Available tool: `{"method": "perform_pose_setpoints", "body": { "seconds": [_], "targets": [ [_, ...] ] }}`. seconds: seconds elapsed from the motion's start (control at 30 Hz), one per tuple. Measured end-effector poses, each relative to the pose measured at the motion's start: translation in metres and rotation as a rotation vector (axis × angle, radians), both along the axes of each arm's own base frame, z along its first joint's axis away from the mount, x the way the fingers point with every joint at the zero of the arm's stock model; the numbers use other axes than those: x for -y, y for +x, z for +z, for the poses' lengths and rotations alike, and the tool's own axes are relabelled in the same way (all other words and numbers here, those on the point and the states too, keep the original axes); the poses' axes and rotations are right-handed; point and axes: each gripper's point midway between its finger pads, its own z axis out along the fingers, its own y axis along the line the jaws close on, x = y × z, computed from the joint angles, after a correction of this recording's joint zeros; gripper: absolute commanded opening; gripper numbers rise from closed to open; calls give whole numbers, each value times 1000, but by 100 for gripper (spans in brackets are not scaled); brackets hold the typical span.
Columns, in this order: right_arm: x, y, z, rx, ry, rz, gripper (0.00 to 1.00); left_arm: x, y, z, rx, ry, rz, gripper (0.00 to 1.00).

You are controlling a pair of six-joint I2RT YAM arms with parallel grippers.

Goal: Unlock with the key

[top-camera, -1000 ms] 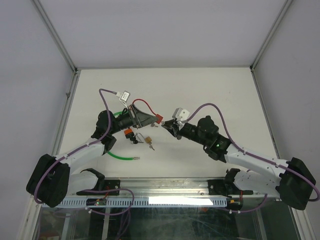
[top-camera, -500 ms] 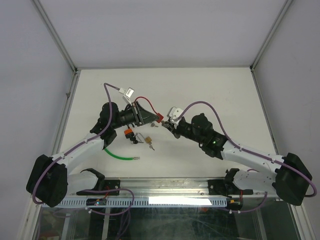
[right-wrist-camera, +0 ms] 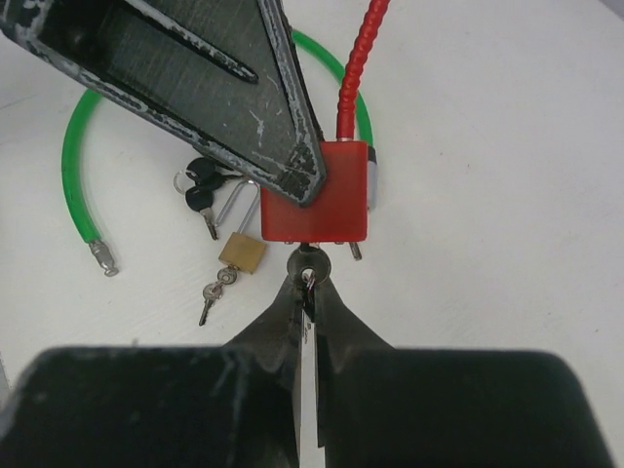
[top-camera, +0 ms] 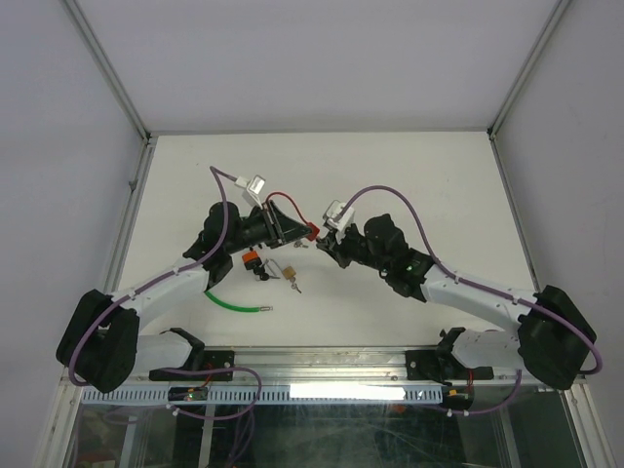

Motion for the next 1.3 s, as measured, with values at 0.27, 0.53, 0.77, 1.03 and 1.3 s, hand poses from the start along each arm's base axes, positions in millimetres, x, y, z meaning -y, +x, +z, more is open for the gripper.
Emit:
{"method": "perform_pose_setpoints", "body": {
  "seconds": [0.27, 0.53, 0.77, 1.03, 1.3],
  "targets": [
    [7, 10, -19, -87, -17, -49, 0, 1, 5, -21, -34, 64, 25, 0],
    [-1, 11, -12, -140, 64, -37, 0, 4, 12, -9, 52, 96, 9, 0],
    [-12, 4, -27, -146, 57, -27, 0, -9, 11, -22, 10, 81, 4, 0],
    [-13, -2, 2, -55, 142, -14, 13, -17, 9, 2, 0, -38, -47, 0],
    [-10, -8, 14, 4, 156, 12, 38, -19, 4, 5, -25, -66, -74, 0]
  ]
}}
